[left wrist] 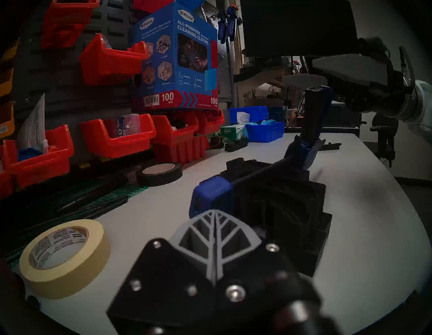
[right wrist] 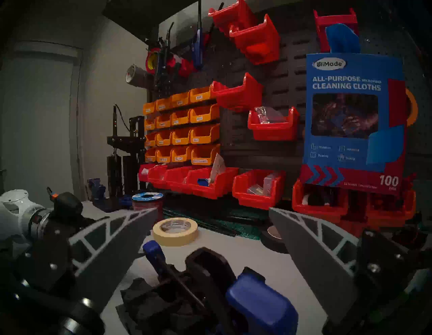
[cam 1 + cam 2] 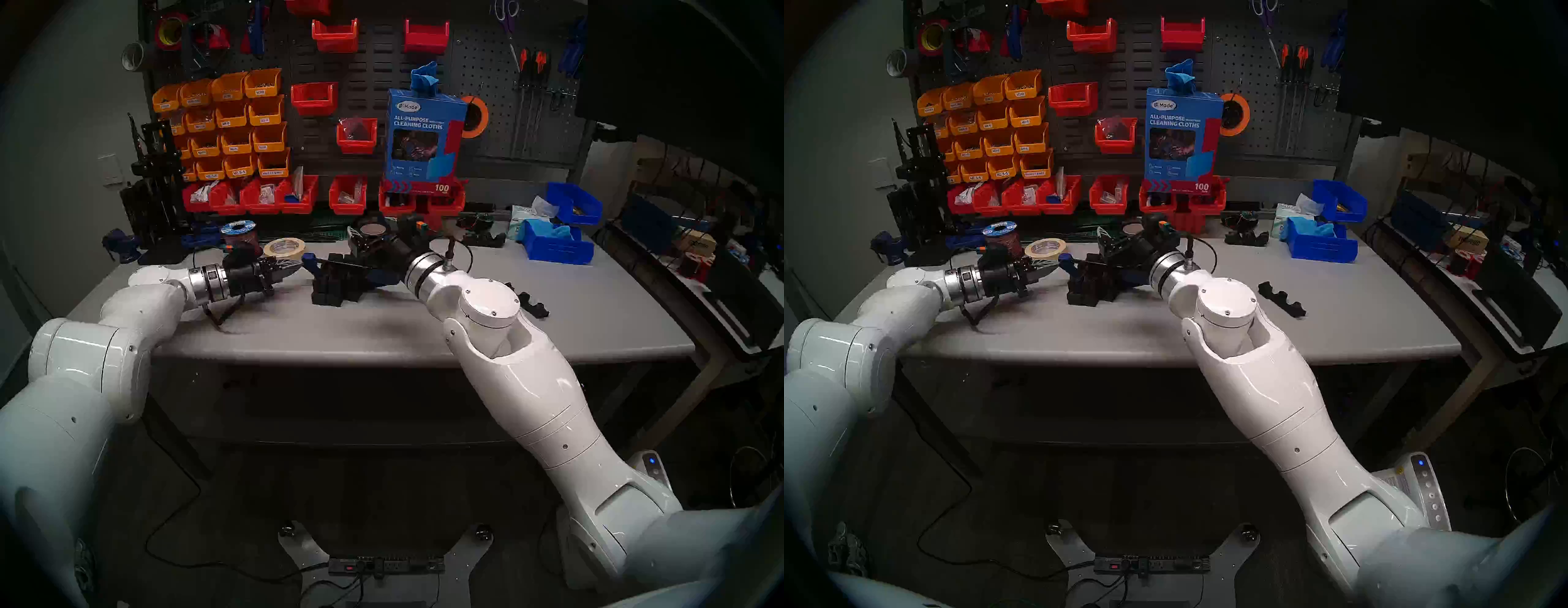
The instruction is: Clamp the two 3D printed pieces together with the clamp
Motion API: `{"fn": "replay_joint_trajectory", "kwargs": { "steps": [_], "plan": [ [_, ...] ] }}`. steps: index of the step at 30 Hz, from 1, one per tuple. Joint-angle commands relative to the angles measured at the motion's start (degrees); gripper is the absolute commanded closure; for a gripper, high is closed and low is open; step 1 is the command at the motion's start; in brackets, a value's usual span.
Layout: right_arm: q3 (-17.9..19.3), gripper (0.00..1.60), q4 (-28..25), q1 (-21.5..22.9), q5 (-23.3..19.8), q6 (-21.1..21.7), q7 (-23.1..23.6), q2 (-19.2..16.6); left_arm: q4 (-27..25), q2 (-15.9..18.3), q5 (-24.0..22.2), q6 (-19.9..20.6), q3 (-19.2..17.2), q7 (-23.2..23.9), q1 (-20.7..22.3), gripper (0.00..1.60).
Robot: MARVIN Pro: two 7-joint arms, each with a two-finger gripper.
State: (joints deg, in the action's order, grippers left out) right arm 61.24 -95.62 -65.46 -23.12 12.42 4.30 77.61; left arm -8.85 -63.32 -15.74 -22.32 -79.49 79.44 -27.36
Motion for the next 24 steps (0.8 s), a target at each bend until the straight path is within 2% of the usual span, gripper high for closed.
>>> {"fn": "replay_joint_trajectory", "kwargs": {
  "steps": [1,13,24],
  "plan": [
    [1.0,0.00,-2.9,2.9,0.3,-0.3,-0.2,0.6,-1.0,0.0,-0.6,0.1,-0.7,0.1,2.7,1.60],
    [3.1,0.00,-2.7,2.5,0.2,-0.3,-0.8,0.2,-0.9,0.0,-0.5,0.2,-0.8,0.1,2.8,1.60],
    [4.5,0.00,-3.6,0.3,0.0,-0.3,-1.8,-0.7,-0.8,-0.1,-0.5,0.2,-0.9,0.2,2.8,1.60]
  ]
}}
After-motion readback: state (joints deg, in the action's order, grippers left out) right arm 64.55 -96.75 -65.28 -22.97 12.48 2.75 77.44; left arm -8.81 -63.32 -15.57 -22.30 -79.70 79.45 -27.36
